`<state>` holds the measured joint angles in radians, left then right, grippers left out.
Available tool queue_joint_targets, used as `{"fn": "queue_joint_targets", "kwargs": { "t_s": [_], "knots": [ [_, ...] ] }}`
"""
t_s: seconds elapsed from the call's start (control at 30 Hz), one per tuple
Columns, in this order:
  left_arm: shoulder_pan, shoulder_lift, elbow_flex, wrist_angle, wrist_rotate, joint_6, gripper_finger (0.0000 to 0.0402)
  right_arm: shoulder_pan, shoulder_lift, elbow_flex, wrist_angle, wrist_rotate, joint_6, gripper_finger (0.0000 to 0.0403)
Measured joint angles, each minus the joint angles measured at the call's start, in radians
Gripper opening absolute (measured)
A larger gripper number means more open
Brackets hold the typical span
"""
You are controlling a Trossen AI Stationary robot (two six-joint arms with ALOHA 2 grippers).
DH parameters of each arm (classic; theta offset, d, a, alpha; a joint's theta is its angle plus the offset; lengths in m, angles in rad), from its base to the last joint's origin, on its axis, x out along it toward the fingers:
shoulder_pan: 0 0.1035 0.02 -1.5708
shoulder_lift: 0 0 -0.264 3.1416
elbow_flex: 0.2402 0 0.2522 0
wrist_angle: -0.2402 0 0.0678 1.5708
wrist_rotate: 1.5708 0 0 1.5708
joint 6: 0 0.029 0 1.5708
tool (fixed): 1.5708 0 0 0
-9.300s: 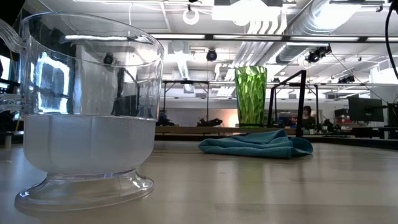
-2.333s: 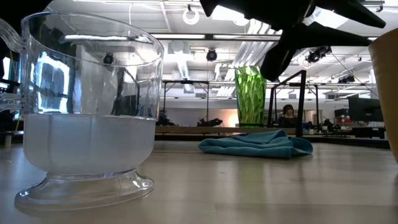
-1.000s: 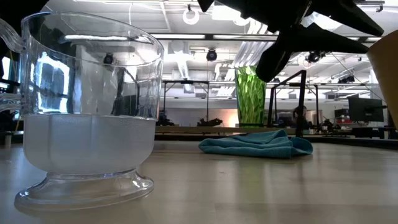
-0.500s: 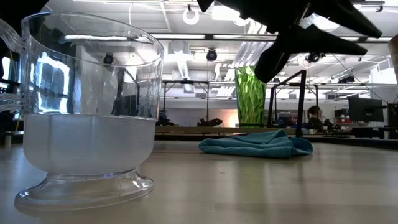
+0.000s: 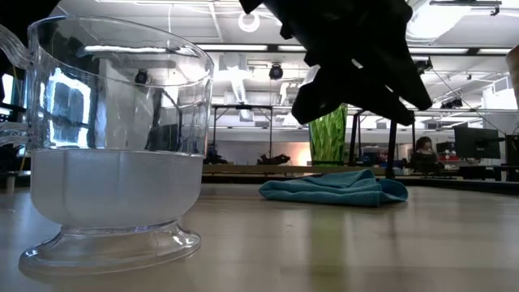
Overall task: Stack small to large cups/mugs on shelf
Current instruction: Put the yellow cup on the shelf
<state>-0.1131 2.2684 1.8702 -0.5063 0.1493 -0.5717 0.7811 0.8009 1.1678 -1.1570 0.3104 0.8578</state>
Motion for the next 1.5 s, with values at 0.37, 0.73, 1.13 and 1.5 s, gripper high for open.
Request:
{"fn": "queue_joint_targets", "kwargs": {
  "t_s": [0.37, 0.73, 1.13, 1.5],
  "knots": [
    [-0.006, -0.002, 0.000, -0.121, -0.004, 0.041, 0.0076, 0.019, 0.018, -0.288, 0.150, -0.234, 0.200, 0.0099],
    [-0.007, -0.075, 0.002, -0.344, -0.043, 0.105, 0.0076, 0.102, 0.102, -0.479, 0.399, -0.235, 0.245, 0.0099],
    [-0.021, -0.209, 0.001, -0.478, -0.179, 0.106, 0.0076, 0.201, 0.246, -0.500, 0.437, -0.024, 0.241, 0.0099],
    [-0.027, -0.304, 0.000, -0.544, -0.300, 0.069, 0.0076, 0.222, 0.373, -0.499, 0.599, -0.009, 0.206, 0.0099]
  ]
}}
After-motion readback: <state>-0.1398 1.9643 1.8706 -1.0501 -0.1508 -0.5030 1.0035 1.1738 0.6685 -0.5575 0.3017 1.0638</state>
